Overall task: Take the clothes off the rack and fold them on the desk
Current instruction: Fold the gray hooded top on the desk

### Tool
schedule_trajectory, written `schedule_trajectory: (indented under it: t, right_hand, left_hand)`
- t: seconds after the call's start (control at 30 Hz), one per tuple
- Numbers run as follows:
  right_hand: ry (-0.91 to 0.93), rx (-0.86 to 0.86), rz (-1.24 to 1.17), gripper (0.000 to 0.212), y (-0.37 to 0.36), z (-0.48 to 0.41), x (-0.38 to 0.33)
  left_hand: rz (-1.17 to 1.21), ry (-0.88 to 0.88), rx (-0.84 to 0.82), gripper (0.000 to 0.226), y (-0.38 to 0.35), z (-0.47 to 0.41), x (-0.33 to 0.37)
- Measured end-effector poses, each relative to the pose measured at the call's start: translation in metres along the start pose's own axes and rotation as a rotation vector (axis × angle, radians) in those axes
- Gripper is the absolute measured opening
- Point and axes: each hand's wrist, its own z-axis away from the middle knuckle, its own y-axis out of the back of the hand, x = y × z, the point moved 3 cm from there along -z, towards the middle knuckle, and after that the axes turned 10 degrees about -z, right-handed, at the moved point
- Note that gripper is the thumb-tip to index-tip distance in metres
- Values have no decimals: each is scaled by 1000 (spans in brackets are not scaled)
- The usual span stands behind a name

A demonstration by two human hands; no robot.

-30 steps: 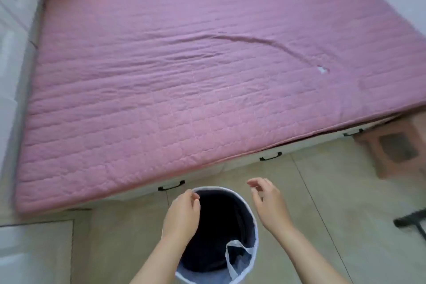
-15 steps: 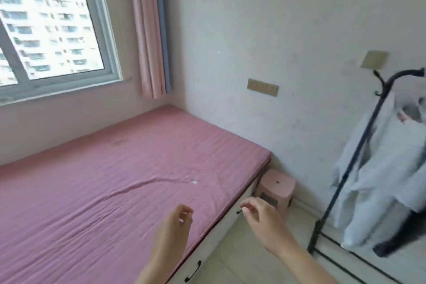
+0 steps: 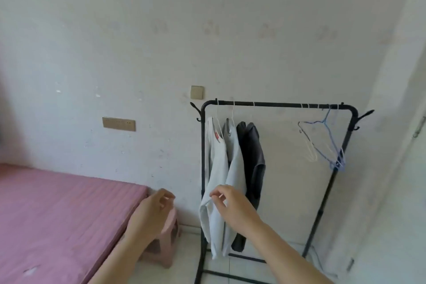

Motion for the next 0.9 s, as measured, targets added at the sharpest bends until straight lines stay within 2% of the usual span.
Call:
schedule_trajectory:
  t: [0.17,0.37,0.5,0.9]
  right_hand:
    - [-87,65,57,18,69,-11,68]
    - [-229,135,152,20,127,-44,142]
    - [-258,215,112,17,150,-83,159]
    - [-280,386,143,15,192,-277,179]
  left_hand:
    - [-55,-70,-130,16,-57,-43,61]
    - [-84,-115,-221,12,-107,-107,91]
    - [-53,-148,-229,14,-126,-159,99]
    - [55,-351,-265,17,-159,-358,148]
